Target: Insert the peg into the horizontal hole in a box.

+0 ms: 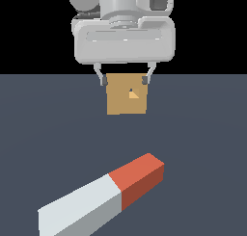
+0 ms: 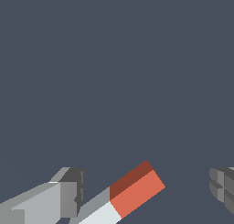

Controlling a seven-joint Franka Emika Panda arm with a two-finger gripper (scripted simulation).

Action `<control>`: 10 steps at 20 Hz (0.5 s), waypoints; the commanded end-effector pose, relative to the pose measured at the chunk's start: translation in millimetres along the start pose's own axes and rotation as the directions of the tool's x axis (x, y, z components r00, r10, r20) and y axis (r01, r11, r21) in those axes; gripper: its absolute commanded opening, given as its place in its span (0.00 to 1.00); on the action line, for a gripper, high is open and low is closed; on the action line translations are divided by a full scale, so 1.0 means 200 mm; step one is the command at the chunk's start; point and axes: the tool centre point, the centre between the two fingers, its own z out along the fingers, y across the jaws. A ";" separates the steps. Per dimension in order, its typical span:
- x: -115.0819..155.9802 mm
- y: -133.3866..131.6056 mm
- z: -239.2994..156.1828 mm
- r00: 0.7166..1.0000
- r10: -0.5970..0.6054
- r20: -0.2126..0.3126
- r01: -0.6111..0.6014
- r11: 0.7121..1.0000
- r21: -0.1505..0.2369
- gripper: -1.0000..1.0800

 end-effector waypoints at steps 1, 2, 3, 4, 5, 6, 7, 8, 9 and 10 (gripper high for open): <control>0.00 0.00 0.00 1.000 0.000 0.000 0.000 1.000 0.000 0.96; 0.00 0.00 0.00 1.000 0.001 0.000 -0.001 1.000 0.000 0.96; 0.00 0.00 0.00 1.000 0.004 0.000 -0.004 1.000 0.000 0.96; -0.01 0.00 0.01 1.000 0.010 0.000 -0.010 1.000 0.000 0.96; -0.02 0.00 0.01 1.000 0.018 0.000 -0.018 1.000 0.001 0.96; -0.03 0.00 0.02 1.000 0.028 0.000 -0.028 1.000 0.001 0.96; -0.04 0.01 0.02 0.999 0.040 0.000 -0.040 0.999 0.001 0.96; -0.05 0.01 0.03 0.998 0.055 0.001 -0.055 0.998 0.002 0.96; -0.07 0.01 0.04 0.997 0.072 0.001 -0.072 0.997 0.002 0.96; -0.09 0.01 0.05 0.996 0.091 0.001 -0.091 0.996 0.003 0.96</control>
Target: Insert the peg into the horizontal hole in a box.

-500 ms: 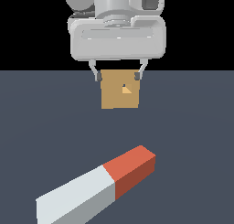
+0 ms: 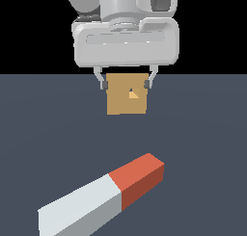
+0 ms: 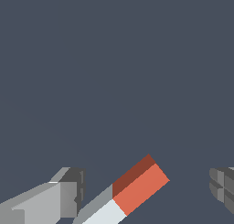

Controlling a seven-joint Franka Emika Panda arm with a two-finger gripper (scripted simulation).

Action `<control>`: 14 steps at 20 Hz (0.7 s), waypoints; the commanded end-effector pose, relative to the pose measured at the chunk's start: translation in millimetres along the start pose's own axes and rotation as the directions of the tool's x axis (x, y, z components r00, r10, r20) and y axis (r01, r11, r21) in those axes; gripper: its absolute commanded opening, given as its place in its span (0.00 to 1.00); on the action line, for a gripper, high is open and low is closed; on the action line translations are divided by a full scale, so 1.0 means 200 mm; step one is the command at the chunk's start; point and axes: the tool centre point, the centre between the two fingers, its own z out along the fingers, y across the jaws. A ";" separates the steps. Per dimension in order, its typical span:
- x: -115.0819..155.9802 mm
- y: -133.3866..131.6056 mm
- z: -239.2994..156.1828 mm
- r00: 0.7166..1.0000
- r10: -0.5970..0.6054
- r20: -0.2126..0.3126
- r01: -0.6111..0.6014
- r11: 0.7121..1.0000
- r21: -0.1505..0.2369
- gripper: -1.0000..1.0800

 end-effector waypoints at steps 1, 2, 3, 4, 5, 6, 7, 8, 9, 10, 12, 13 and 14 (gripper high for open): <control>-0.05 0.01 0.03 0.999 0.047 0.001 -0.047 0.999 0.002 0.96; -0.07 0.01 0.04 0.997 0.072 0.001 -0.072 0.997 0.003 0.96; -0.10 0.01 0.06 0.995 0.098 0.001 -0.098 0.995 0.004 0.96; -0.13 0.01 0.08 0.992 0.127 0.002 -0.127 0.992 0.004 0.96; -0.16 0.01 0.09 0.987 0.159 0.002 -0.159 0.987 0.005 0.96; -0.19 0.01 0.11 0.981 0.193 0.002 -0.193 0.981 0.006 0.96; -0.23 0.01 0.14 0.973 0.229 0.003 -0.229 0.973 0.008 0.96; -0.27 0.00 0.16 0.964 0.267 0.003 -0.267 0.964 0.009 0.96; -0.31 0.00 0.18 0.951 0.308 0.004 -0.308 0.951 0.010 0.96; -0.35 -0.01 0.21 0.936 0.351 0.005 -0.351 0.936 0.011 0.96; -0.44 -0.04 0.26 0.899 0.437 0.006 -0.437 0.899 0.014 0.96; -0.48 -0.05 0.29 0.879 0.477 0.007 -0.477 0.879 0.015 0.96; -0.52 -0.07 0.31 0.858 0.513 0.008 -0.513 0.858 0.016 0.96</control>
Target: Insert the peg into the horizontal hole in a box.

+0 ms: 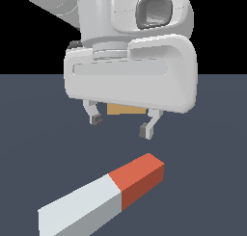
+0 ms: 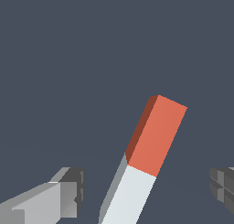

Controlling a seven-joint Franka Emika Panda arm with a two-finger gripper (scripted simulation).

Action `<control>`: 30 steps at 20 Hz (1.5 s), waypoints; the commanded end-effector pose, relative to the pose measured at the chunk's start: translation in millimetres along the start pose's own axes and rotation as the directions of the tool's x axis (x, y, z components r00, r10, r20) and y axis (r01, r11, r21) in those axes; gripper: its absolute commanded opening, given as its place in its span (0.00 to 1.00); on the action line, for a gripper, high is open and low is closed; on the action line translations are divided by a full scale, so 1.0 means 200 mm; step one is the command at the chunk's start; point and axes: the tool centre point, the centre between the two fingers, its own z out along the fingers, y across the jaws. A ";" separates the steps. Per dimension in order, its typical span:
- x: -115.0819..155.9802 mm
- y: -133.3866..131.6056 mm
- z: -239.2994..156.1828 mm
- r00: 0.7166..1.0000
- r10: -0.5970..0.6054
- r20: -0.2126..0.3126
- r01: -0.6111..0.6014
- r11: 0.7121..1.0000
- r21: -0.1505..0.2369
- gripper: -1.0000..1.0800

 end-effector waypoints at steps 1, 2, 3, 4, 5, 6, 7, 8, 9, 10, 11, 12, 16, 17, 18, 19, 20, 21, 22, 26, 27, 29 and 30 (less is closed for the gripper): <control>-0.10 0.01 0.06 0.994 0.107 0.001 -0.107 0.994 0.003 0.96; -0.14 0.01 0.08 0.989 0.145 0.001 -0.145 0.989 0.004 0.96; -0.18 0.01 0.10 0.984 0.180 0.001 -0.180 0.984 0.006 0.96; -0.21 0.01 0.12 0.977 0.212 0.001 -0.212 0.977 0.007 0.96; -0.24 0.00 0.14 0.970 0.242 0.002 -0.242 0.970 0.008 0.96; -0.27 0.00 0.16 0.963 0.270 0.002 -0.270 0.963 0.009 0.96; -0.29 -0.01 0.17 0.956 0.295 0.002 -0.295 0.956 0.010 0.96; -0.31 -0.01 0.19 0.948 0.317 0.002 -0.317 0.948 0.011 0.96; -0.33 -0.02 0.20 0.941 0.337 0.002 -0.337 0.941 0.011 0.96; -0.35 -0.02 0.21 0.935 0.355 0.002 -0.355 0.935 0.012 0.96; -0.37 -0.03 0.22 0.929 0.370 0.002 -0.370 0.929 0.013 0.96; -0.38 -0.03 0.23 0.924 0.382 0.003 -0.382 0.924 0.013 0.96; -0.40 -0.04 0.25 0.914 0.405 0.002 -0.405 0.914 0.015 0.96; -0.40 -0.04 0.25 0.914 0.405 0.002 -0.405 0.914 0.015 0.96; -0.40 -0.04 0.24 0.916 0.401 0.003 -0.401 0.916 0.015 0.96; -0.40 -0.04 0.25 0.916 0.401 0.003 -0.401 0.916 0.015 0.96; -0.40 -0.04 0.25 0.916 0.401 0.003 -0.401 0.916 0.015 0.96; -0.40 -0.04 0.26 0.916 0.401 0.003 -0.401 0.916 0.015 0.96; -0.40 -0.04 0.27 0.916 0.401 0.003 -0.401 0.916 0.015 0.96; -0.40 -0.05 0.35 0.915 0.403 0.003 -0.403 0.915 0.015 0.96; -0.40 -0.05 0.38 0.915 0.404 0.002 -0.404 0.915 0.015 0.96; -0.40 -0.05 0.43 0.914 0.405 0.002 -0.405 0.914 0.015 0.96; -0.40 -0.05 0.45 0.914 0.405 0.002 -0.405 0.914 0.015 0.96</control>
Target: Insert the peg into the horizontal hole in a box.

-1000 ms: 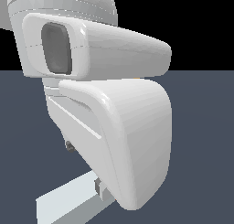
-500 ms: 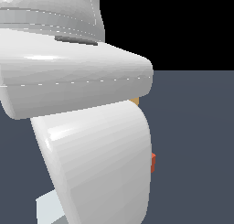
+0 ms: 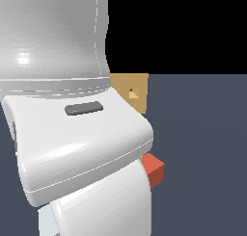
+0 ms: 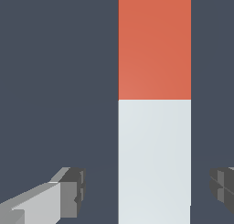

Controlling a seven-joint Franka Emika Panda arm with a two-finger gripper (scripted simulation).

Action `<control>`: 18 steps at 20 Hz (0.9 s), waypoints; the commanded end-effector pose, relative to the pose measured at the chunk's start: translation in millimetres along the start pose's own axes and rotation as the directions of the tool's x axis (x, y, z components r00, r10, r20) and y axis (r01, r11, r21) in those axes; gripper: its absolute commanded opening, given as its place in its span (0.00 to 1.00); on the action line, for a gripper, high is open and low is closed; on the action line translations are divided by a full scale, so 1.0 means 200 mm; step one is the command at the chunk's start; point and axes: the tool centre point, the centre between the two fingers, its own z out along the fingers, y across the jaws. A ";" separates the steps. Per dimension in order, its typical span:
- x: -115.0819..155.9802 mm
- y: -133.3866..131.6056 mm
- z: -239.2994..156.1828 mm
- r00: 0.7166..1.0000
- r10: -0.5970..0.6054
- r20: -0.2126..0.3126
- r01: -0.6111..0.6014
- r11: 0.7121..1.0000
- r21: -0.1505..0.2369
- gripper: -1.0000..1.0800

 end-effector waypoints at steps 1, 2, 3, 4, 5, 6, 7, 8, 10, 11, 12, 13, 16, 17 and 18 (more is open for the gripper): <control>0.00 0.00 0.05 1.000 0.001 -0.001 -0.001 1.000 0.000 0.96; 0.00 0.00 0.06 1.000 0.001 -0.001 -0.001 1.000 0.000 0.96; 0.00 0.00 0.07 1.000 0.001 -0.001 -0.001 1.000 0.000 0.96; 0.00 0.00 0.08 1.000 0.001 -0.001 -0.001 1.000 0.000 0.96; 0.00 0.00 0.08 1.000 0.001 -0.001 -0.001 1.000 0.000 0.96; 0.00 0.00 0.09 1.000 0.001 -0.001 -0.001 1.000 0.000 0.96; 0.00 0.00 0.09 1.000 0.001 -0.001 -0.001 1.000 0.000 0.00; 0.00 0.00 0.09 1.000 0.001 -0.001 -0.001 1.000 0.000 0.00; 0.00 0.00 0.09 1.000 0.001 -0.001 -0.001 1.000 0.000 0.00; 0.00 0.00 0.09 1.000 0.001 -0.001 -0.001 1.000 0.000 0.00; 0.00 0.00 0.09 1.000 0.001 -0.001 -0.001 1.000 0.000 0.00; 0.00 0.00 0.09 1.000 0.001 -0.001 -0.001 1.000 0.000 0.00; 0.00 0.00 0.09 1.000 0.001 -0.001 -0.001 1.000 0.000 0.00; 0.00 0.00 0.08 1.000 0.001 -0.001 -0.001 1.000 0.000 0.00; 0.00 0.00 0.08 1.000 0.001 -0.001 -0.001 1.000 0.000 0.00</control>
